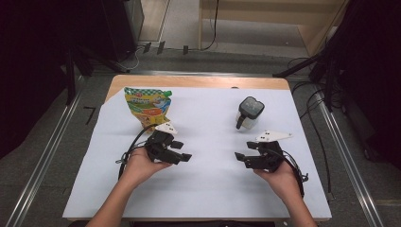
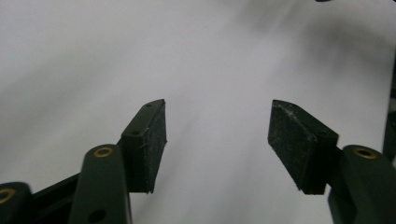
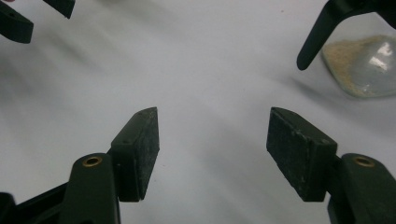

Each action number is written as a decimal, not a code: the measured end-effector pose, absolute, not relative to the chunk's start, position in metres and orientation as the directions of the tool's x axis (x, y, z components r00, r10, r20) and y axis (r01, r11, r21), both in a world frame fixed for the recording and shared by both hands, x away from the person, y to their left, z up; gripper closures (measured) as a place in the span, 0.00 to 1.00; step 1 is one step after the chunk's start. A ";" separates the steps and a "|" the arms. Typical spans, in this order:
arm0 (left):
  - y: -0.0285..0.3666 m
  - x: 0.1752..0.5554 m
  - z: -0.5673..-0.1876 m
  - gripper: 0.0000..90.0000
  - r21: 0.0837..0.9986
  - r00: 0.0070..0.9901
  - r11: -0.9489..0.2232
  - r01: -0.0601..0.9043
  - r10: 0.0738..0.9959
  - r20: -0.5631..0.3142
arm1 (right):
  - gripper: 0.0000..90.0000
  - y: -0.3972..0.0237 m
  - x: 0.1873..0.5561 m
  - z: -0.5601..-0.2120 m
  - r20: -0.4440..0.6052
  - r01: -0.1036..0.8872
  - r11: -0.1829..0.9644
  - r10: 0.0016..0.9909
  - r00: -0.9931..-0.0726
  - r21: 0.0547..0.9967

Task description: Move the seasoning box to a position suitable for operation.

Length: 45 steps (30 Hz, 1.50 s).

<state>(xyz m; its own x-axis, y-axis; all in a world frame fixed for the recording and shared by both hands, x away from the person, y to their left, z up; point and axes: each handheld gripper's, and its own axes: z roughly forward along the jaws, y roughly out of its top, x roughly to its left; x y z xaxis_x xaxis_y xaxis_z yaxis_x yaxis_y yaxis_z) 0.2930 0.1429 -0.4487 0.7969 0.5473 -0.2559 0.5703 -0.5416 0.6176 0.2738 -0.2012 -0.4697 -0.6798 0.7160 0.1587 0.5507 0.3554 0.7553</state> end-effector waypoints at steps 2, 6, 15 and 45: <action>0.143 0.292 -0.447 0.43 0.617 0.787 -0.523 0.587 0.546 -0.287 | 0.39 -0.200 0.274 -0.470 0.159 0.552 0.360 0.714 -0.682 0.752; 0.144 0.290 -0.446 0.43 0.627 0.797 -0.536 0.565 0.550 -0.249 | 0.39 -0.201 0.275 -0.471 0.146 0.543 0.370 0.711 -0.688 0.754; 0.148 0.290 -0.445 0.43 0.642 0.796 -0.528 0.555 0.562 -0.225 | 0.40 -0.200 0.276 -0.472 0.151 0.542 0.373 0.704 -0.694 0.753; 0.150 0.289 -0.444 0.43 0.646 0.802 -0.534 0.546 0.556 -0.219 | 0.41 -0.196 0.278 -0.475 0.154 0.554 0.401 0.693 -0.704 0.729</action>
<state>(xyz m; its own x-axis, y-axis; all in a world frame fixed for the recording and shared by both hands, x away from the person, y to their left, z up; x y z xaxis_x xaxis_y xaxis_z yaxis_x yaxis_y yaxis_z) 0.2890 0.1503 -0.4439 0.8020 0.5558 -0.2186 0.5459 -0.5338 0.6458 0.2778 -0.1962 -0.4746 -0.7044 0.6929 0.1541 0.5544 0.4015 0.7290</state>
